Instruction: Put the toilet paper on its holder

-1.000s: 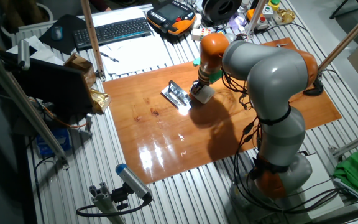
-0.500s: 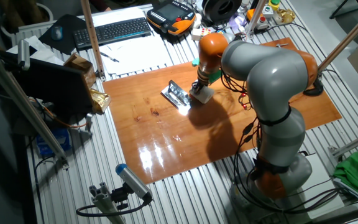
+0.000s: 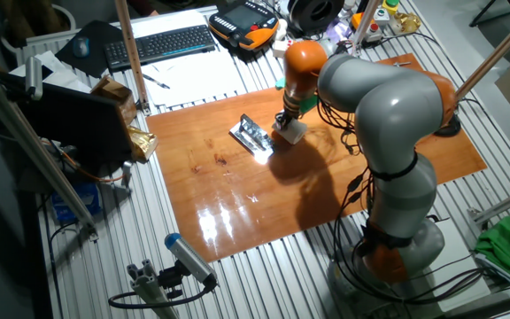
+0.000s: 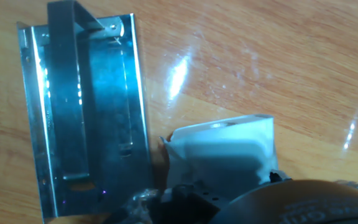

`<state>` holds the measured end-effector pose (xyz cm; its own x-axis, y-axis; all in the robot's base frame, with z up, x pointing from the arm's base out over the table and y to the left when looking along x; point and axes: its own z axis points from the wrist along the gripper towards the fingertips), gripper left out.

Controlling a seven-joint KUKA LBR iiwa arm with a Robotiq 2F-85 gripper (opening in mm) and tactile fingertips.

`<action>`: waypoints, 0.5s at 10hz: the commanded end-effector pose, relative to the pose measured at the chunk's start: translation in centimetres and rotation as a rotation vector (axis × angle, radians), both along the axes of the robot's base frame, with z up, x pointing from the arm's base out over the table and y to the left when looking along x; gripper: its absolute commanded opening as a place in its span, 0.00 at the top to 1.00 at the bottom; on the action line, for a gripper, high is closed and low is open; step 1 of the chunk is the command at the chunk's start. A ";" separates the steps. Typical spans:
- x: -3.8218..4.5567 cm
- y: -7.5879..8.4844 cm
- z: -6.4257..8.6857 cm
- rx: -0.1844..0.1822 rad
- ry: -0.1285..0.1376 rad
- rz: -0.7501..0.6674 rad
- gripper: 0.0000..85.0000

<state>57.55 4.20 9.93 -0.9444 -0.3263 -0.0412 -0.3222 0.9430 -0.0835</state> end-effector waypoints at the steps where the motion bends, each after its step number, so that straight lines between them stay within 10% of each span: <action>1: -0.25 0.0 0.5 0.001 -0.001 -0.012 0.76; 5: -1.63 1.1 2.8 -0.009 0.020 -0.041 0.78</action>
